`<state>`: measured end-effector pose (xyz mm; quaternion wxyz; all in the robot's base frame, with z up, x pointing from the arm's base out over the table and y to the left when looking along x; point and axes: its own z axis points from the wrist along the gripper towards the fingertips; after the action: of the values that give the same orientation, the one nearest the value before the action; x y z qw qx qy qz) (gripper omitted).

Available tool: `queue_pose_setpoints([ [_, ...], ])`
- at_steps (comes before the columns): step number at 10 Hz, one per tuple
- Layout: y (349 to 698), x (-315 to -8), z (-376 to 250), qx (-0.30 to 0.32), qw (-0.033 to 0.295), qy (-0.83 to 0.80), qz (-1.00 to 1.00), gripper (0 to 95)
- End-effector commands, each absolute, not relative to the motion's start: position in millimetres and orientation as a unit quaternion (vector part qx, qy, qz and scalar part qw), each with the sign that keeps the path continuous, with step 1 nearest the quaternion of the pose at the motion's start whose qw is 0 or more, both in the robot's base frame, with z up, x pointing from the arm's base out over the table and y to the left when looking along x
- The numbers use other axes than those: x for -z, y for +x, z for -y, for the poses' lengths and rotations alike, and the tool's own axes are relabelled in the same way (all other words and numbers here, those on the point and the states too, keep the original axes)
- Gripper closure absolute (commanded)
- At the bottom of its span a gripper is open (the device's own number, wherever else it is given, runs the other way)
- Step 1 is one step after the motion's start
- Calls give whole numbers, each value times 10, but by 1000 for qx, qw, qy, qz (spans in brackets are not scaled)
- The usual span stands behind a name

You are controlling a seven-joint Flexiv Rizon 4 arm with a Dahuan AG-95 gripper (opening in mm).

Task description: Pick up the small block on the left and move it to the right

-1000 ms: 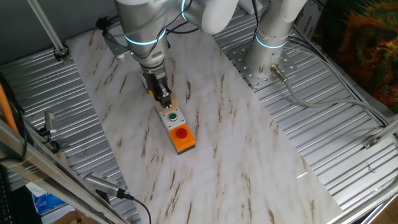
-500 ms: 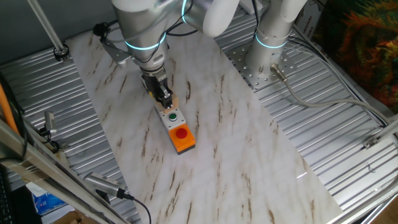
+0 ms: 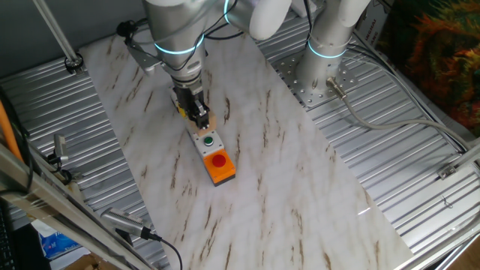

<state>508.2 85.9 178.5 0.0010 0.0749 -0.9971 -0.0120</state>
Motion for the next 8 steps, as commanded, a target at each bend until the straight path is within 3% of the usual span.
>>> queue_pose_setpoints([
  [1, 5098, -1791, -915, 12, 1, 70, 997, 950],
  [8, 5264, -1806, -1720, 2, 7, 27, 1000, 950],
])
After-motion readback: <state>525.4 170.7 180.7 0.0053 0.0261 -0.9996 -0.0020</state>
